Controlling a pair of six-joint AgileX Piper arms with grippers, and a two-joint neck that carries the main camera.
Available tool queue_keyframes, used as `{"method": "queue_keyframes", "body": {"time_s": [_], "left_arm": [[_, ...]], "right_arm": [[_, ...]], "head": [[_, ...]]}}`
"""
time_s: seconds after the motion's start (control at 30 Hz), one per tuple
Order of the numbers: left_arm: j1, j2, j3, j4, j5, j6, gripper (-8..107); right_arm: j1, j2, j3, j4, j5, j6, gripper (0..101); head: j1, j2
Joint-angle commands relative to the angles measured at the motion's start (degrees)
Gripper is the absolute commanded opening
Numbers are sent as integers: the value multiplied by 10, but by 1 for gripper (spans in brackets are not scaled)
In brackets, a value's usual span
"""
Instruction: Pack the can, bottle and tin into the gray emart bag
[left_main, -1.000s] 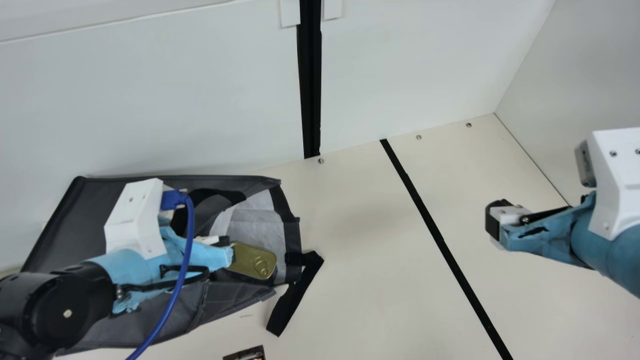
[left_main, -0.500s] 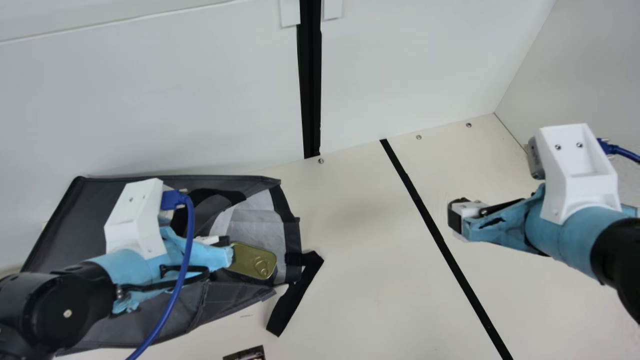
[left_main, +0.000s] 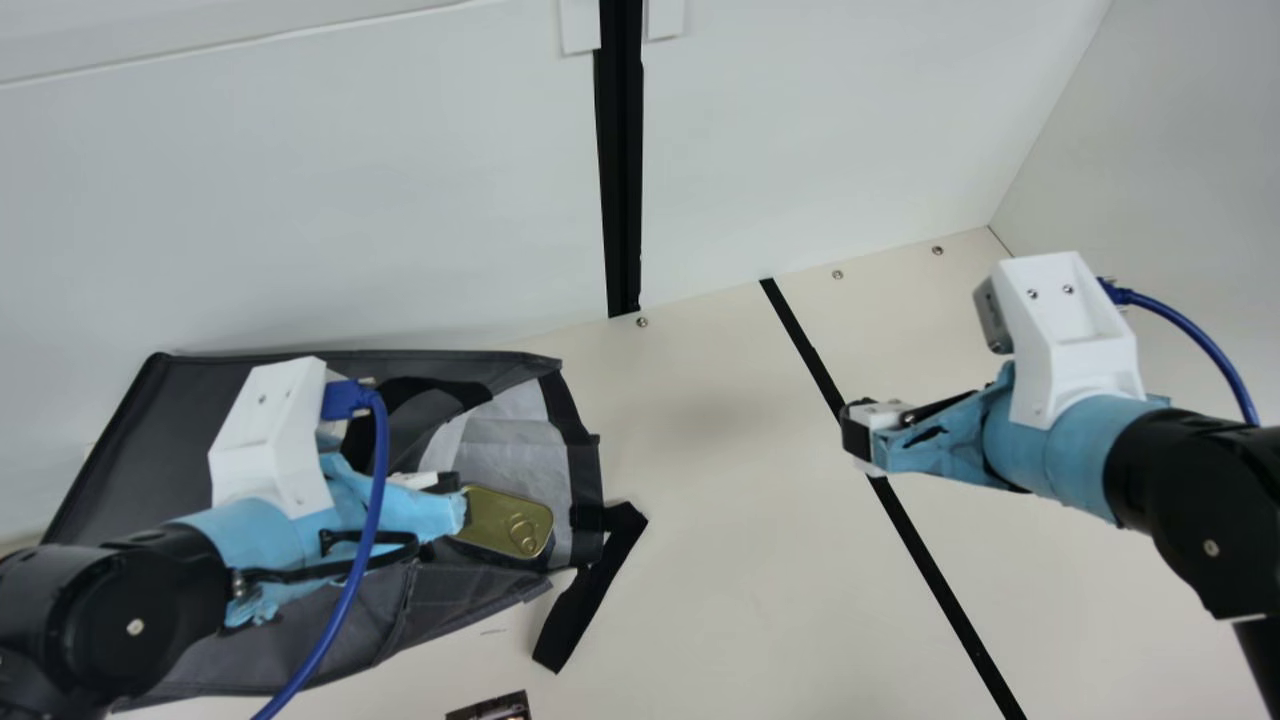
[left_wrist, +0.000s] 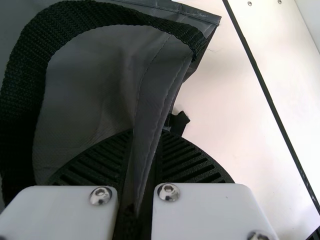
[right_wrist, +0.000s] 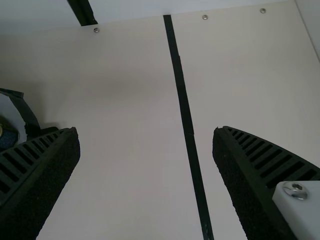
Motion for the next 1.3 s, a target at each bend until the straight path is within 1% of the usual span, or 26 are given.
{"method": "queue_keyframes", "body": {"time_s": [0.0,0.37,0.63,1.27], "left_arm": [[0,0,0,0,0,0,10],[0,0,0,0,0,0,10],[0,0,0,0,0,0,10],[0,0,0,0,0,0,10]], "right_arm": [[-1,4,6,11,-11,-14,91],[-7,34,42,76,-62,-80,91],[-13,54,65,134,-92,-139,91],[-19,121,113,282,-142,-297,91]], "head": [[-13,-1],[-13,-1],[-13,-1],[-13,-1]]}}
